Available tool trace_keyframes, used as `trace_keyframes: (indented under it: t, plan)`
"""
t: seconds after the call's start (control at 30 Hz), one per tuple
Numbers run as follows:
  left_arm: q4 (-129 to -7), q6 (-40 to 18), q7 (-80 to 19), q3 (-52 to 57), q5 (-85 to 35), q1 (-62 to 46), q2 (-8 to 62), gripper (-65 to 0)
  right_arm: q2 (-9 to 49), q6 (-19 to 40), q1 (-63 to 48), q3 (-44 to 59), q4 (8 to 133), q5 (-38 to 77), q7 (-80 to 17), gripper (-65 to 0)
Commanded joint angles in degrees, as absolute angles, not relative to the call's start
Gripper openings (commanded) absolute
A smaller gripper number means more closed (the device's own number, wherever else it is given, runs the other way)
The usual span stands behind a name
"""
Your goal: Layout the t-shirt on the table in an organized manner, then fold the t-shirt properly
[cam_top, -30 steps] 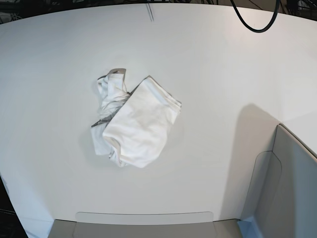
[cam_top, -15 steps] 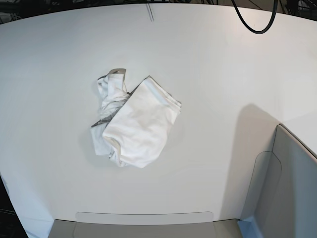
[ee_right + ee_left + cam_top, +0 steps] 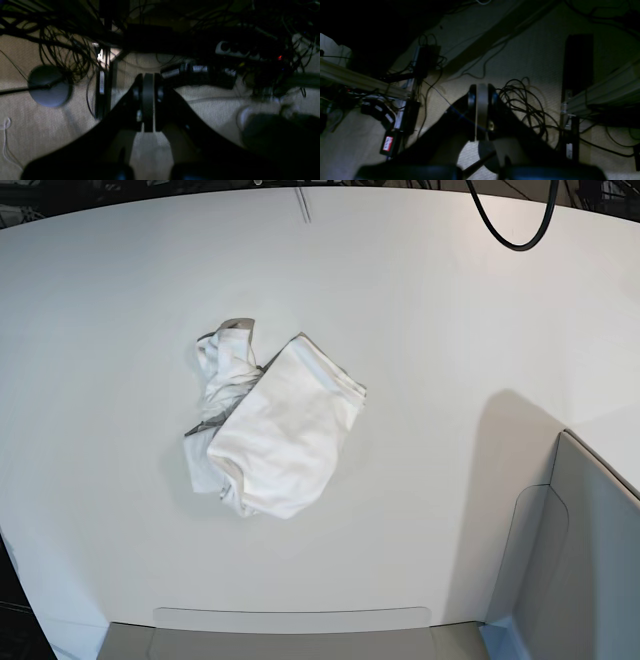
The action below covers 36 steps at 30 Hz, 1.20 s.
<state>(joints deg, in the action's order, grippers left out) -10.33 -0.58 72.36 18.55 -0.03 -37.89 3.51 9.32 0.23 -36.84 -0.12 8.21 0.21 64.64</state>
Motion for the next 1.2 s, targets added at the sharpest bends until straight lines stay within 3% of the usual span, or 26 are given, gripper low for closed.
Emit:
trace_keyframes:
  t: [0.0,0.17,0.57,0.9,1.03,1.17]
  plan:
    - [-12.3,0.4,76.8,18.7,-0.3,-40.3,2.6,-65.0,9.4,0.1,-39.8,0.0,11.6,0.3,66.2,-65.0]
    - [-27.6,0.3,76.7,18.7,-0.3,-47.0,-0.5,-65.0,9.3,0.0,-50.1,0.0,33.0,0.3,66.1,-65.0]
    - [-73.2,0.4,76.5,18.1,-0.1,-64.6,-8.4,-65.0,7.1,0.0,-65.3,0.1,65.7,0.4,66.0,-65.0]
    - [-85.0,0.6,76.5,15.3,-0.1,-67.3,-8.4,-60.5,-0.5,0.0,-67.6,5.7,84.2,0.4,66.0,-65.0]
    - [-89.1,0.6,76.1,12.7,0.0,-65.7,-8.4,-58.9,-0.8,0.0,-65.8,5.8,87.6,0.4,66.0,-65.0]
    - [-94.7,0.6,68.2,9.4,0.0,-64.7,-8.4,-57.9,-0.7,0.0,-63.3,5.8,89.2,0.4,66.0,-65.0]
